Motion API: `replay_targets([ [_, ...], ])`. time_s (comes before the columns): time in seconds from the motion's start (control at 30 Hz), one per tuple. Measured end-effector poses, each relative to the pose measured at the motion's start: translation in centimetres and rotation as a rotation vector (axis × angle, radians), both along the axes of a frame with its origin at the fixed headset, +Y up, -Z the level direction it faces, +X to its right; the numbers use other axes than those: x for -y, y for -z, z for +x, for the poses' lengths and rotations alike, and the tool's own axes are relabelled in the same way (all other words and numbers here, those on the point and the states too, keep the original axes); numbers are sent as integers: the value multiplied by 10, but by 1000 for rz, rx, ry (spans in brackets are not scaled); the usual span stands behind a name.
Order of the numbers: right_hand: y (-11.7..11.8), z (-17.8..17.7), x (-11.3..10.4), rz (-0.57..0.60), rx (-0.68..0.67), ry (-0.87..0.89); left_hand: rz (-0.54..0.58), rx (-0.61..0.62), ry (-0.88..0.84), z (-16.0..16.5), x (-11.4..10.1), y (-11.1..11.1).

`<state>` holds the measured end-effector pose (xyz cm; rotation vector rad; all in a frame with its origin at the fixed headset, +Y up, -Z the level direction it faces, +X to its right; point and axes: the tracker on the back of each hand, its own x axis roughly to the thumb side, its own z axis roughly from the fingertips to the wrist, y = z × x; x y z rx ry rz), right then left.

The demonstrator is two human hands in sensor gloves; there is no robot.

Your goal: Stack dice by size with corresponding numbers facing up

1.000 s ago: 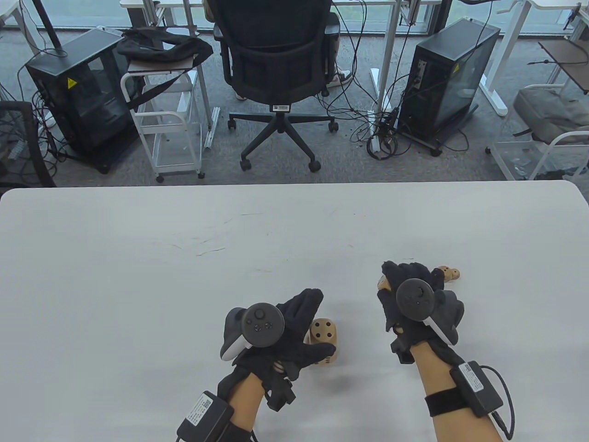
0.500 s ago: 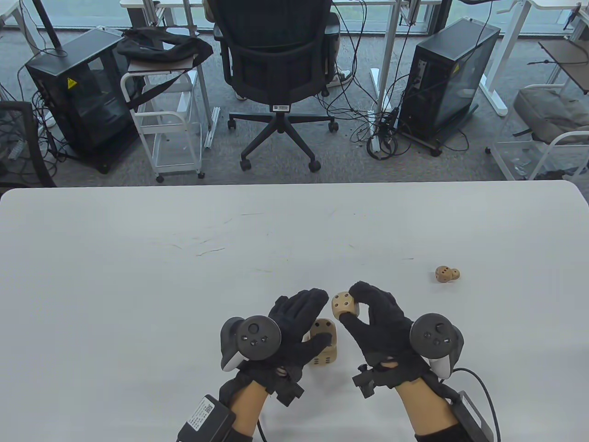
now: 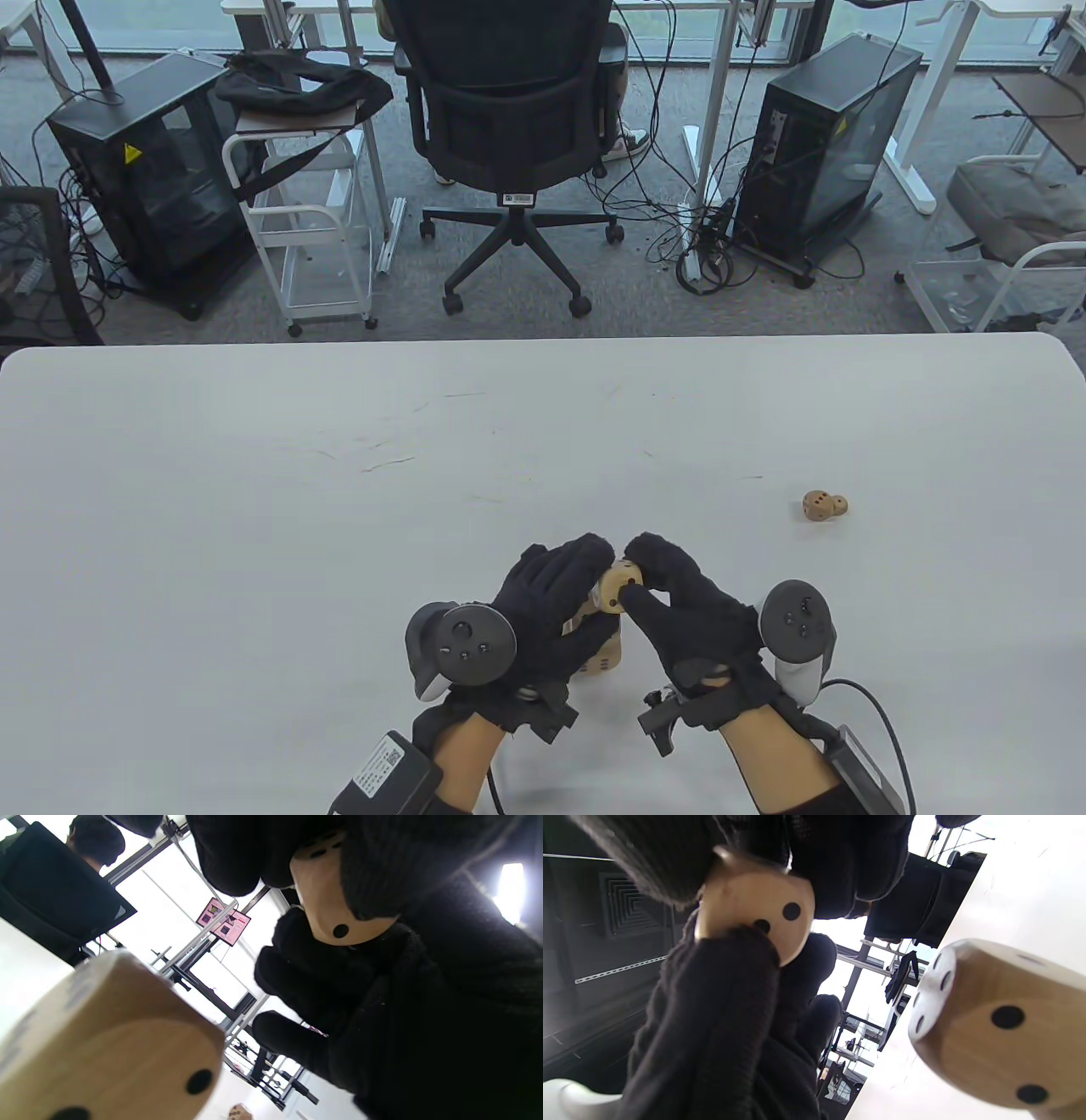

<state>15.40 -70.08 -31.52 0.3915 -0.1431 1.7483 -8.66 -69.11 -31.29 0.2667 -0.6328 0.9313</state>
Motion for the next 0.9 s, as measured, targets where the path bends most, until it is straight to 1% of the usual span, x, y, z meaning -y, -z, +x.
replay_targets([
  [0.03,0,0,1,9,-23,10,-38,24,-38,-1,1,1],
  [0.1,2,2,1,24,-85,34,-56,17,-78,-5,1,3],
  [0.17,1,4,0,44,-123,55,-93,36,-105,-9,2,7],
  [0.23,0,5,-4,100,-148,11,-123,43,-149,-12,5,10],
  [0.37,-5,1,-12,222,-162,-166,-197,65,-212,-16,11,15],
  [0.4,-7,-2,-14,243,-146,-224,-216,75,-228,-16,12,15],
  [0.47,-11,-5,-17,326,-103,-346,-230,97,-228,-15,13,16],
  [0.53,-14,-7,-19,374,-51,-406,-229,93,-226,-15,12,16],
  [0.63,-16,-6,-20,390,-1,-395,-210,97,-203,-14,11,16],
  [0.77,-13,-3,-19,348,-28,-339,-177,126,-105,-12,5,14],
  [0.9,-7,1,-15,277,-60,-280,-115,81,-33,-9,0,9],
])
